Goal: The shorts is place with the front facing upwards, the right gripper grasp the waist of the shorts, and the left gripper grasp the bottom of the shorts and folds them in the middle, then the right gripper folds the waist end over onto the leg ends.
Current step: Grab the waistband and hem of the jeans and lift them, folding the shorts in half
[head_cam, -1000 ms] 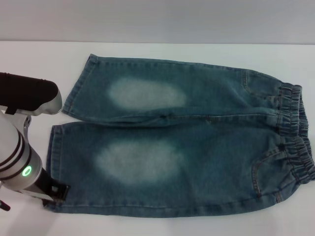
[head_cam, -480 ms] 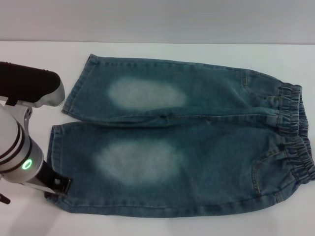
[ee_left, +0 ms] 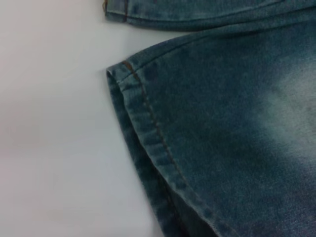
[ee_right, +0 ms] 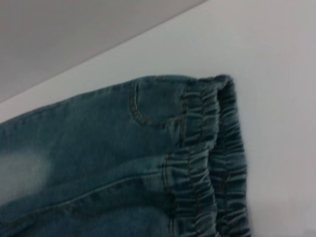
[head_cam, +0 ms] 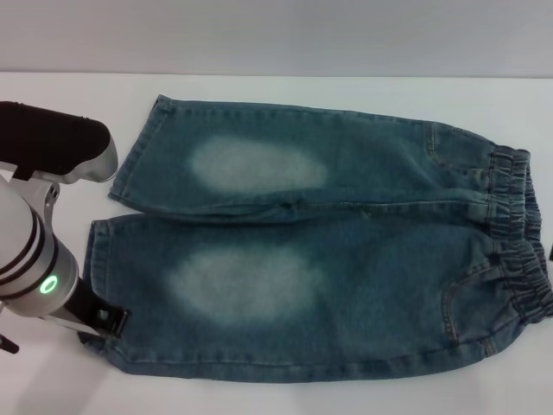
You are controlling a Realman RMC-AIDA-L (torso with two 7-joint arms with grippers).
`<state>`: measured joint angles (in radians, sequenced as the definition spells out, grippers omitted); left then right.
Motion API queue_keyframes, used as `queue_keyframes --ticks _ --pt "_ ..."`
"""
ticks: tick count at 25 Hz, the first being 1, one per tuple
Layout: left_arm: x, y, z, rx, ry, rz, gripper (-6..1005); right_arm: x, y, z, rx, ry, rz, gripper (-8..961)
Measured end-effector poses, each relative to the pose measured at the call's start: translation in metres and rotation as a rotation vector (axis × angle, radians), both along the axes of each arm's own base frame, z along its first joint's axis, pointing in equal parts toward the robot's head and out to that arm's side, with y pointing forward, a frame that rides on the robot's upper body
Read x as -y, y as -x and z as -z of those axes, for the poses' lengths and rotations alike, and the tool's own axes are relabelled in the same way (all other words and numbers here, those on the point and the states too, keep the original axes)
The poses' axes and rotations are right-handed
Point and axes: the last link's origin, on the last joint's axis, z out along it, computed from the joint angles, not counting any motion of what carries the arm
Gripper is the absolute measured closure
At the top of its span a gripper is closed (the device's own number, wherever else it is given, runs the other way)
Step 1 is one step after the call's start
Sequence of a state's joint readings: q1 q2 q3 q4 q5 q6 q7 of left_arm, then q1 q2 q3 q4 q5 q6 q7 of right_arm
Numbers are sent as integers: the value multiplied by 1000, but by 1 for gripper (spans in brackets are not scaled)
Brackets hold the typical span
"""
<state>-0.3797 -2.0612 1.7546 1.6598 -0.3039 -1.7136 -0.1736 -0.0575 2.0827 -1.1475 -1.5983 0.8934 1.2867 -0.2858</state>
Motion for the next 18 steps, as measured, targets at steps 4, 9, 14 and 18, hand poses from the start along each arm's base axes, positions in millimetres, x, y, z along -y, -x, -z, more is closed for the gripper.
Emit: queue_keyframes --ticks 4,9,14,18 --pt "0 -1 0 -1 5 5 960 0 0 7 -7 15 0 137" --pt "0 -1 0 -2 9 8 956 -1 2 14 -26 30 -8 137" --pt "0 -1 0 -1 12 10 953 -1 3 21 -38 46 -10 138" --pt "0 0 0 -2 13 11 951 -1 1 20 -35 43 -5 138"
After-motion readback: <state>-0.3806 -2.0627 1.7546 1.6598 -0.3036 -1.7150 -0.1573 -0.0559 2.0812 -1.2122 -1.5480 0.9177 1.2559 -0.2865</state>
